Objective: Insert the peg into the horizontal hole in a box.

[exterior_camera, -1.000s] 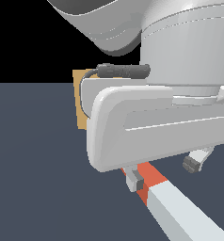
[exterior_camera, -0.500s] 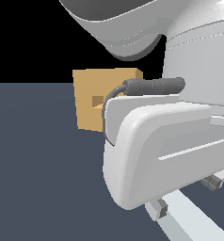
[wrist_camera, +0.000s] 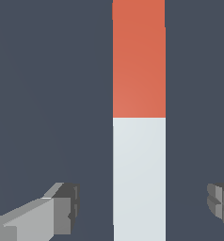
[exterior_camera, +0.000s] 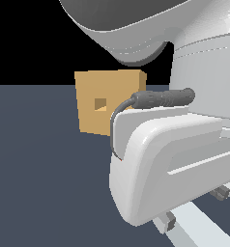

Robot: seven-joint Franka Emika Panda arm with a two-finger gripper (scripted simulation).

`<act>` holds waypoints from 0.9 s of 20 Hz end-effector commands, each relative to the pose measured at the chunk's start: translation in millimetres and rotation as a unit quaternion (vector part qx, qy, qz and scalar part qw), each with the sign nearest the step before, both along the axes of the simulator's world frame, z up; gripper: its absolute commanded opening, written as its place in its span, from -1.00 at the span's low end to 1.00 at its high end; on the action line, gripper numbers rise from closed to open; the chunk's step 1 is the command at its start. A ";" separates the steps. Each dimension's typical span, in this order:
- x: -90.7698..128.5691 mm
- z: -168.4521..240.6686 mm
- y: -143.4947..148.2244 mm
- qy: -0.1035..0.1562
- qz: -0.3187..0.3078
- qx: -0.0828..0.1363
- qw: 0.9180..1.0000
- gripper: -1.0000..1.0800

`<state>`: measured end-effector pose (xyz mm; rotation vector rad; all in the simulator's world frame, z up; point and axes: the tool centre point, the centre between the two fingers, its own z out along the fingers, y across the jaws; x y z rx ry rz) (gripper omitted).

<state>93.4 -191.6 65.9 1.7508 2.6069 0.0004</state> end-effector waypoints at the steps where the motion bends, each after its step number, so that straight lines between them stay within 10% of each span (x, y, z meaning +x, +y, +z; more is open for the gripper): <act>1: -0.4 -9.0 -0.3 0.001 0.000 0.000 1.000 0.92; 13: 1.8 -45.8 -0.7 0.001 0.002 0.000 1.000 0.92; 14: 1.8 -45.8 -0.7 0.001 0.002 0.000 1.000 -1.00; 18: 1.8 -45.8 -0.7 0.001 0.002 0.000 1.000 -1.00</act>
